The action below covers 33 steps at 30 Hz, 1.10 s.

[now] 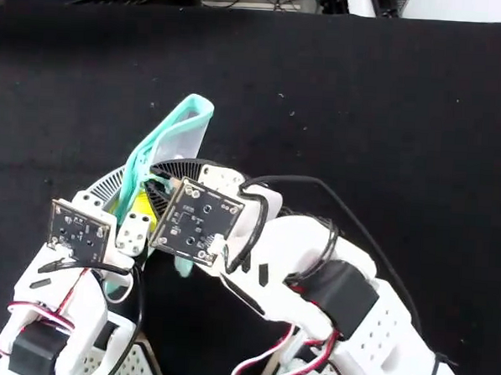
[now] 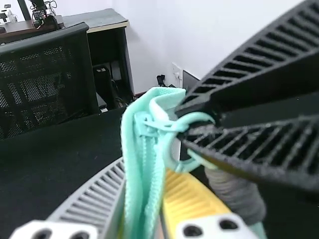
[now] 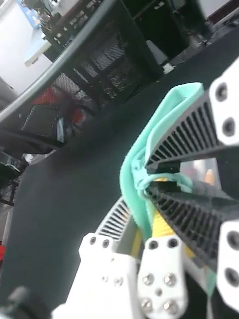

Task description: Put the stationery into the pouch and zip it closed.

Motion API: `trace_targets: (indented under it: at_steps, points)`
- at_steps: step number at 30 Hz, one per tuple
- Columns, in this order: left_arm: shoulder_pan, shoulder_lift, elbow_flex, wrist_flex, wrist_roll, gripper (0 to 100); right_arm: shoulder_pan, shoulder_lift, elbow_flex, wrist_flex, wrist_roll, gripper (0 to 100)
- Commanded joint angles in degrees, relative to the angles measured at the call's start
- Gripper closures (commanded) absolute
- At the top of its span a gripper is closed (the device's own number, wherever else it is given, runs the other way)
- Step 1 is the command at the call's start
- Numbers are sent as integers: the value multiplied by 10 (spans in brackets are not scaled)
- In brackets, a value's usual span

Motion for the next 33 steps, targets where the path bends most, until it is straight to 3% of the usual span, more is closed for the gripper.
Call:
trace_targets:
  at_steps: [1, 9, 33]
  points:
    - [4, 0, 0, 0, -4, 971, 19, -9, 5, -33, 6, 986]
    - [5, 0, 0, -1, -4, 971, 146, -8, 47, -142, -37, 986]
    - [5, 3, 0, 3, -4, 971, 211, 84, -24, -189, -59, 986]
